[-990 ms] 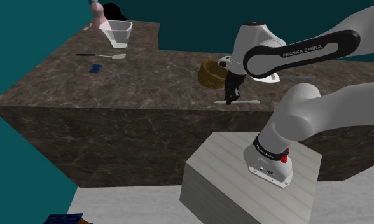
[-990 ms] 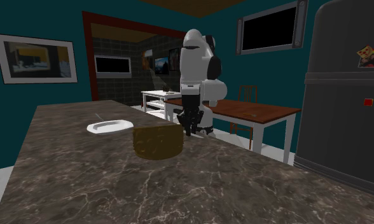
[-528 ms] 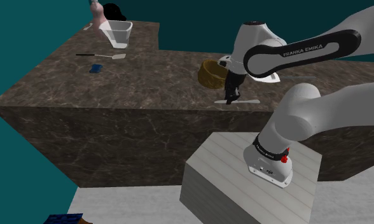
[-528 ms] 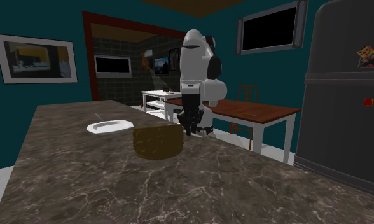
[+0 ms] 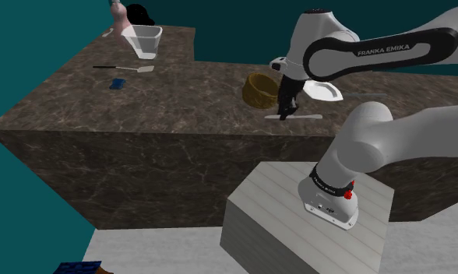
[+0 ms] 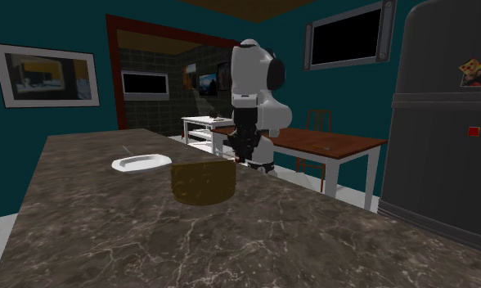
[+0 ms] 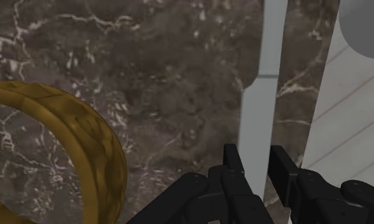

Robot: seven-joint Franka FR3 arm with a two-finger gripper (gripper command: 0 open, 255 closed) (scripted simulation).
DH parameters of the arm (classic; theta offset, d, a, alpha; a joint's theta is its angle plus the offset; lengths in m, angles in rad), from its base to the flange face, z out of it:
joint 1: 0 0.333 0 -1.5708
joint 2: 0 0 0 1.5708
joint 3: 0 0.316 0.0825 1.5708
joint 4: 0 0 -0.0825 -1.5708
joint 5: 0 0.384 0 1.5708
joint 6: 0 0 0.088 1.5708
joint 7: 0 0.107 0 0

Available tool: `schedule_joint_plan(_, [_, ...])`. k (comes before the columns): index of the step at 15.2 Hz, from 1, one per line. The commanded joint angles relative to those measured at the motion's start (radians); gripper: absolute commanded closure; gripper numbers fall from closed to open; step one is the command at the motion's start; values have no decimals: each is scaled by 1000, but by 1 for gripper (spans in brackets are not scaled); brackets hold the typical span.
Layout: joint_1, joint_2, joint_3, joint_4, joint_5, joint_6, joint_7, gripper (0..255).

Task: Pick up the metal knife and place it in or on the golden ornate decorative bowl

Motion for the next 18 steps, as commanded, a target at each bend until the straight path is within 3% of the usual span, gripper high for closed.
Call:
schedule_joint_plan(1, [3, -14, 8, 20, 8, -35, 0, 255])
schedule_joint_plan(18, [32, -51, 62, 231, 67, -281, -5, 255])
